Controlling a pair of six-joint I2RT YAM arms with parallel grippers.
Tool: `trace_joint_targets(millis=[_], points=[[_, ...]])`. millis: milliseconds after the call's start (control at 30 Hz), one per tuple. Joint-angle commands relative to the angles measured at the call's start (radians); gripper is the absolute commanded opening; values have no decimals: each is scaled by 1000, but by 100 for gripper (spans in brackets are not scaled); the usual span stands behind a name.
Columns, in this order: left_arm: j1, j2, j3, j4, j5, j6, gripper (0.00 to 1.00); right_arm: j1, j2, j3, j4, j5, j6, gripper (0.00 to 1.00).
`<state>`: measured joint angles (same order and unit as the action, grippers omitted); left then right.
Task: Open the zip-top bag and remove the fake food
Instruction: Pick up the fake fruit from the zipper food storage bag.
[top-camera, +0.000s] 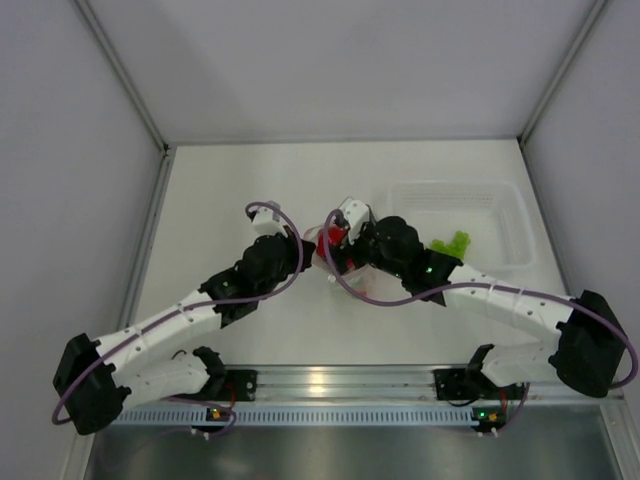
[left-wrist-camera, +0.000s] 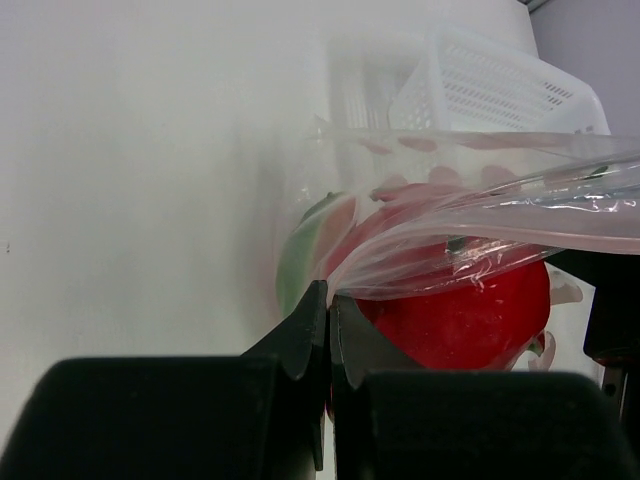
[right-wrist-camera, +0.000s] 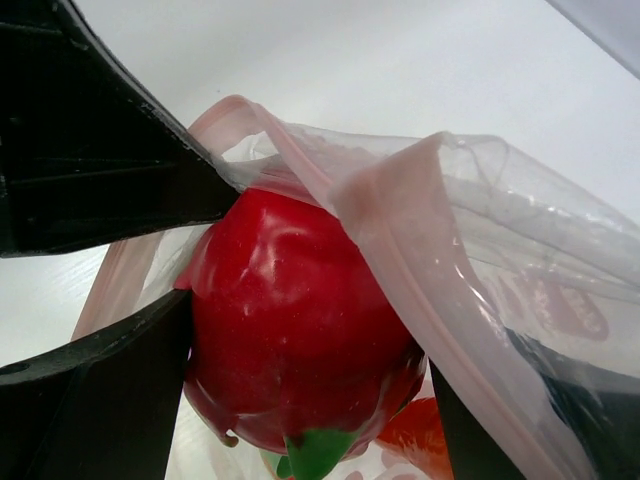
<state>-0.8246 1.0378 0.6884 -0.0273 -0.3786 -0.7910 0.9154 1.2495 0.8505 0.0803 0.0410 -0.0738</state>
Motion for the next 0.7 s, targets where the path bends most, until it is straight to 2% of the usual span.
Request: trace_joint_targets(millis=[0,133,367,500,667], points=[[64,13,8,-241,-221,56,0,2,-41,157,89,-235,-73,0],[85,-8,60,-256,-266,67,0,2,-28,167,-8,-317,-125,0],[166,8,91,-266,-261,32,0,2,-58,150,-51,-432,-167,0],[174,45,91,-264,-218,33,0,2,-96,88,70,-446,-150,0],[173,82,62,-260,-145,16,0,0,-162,-14,310,-434,-98,0]])
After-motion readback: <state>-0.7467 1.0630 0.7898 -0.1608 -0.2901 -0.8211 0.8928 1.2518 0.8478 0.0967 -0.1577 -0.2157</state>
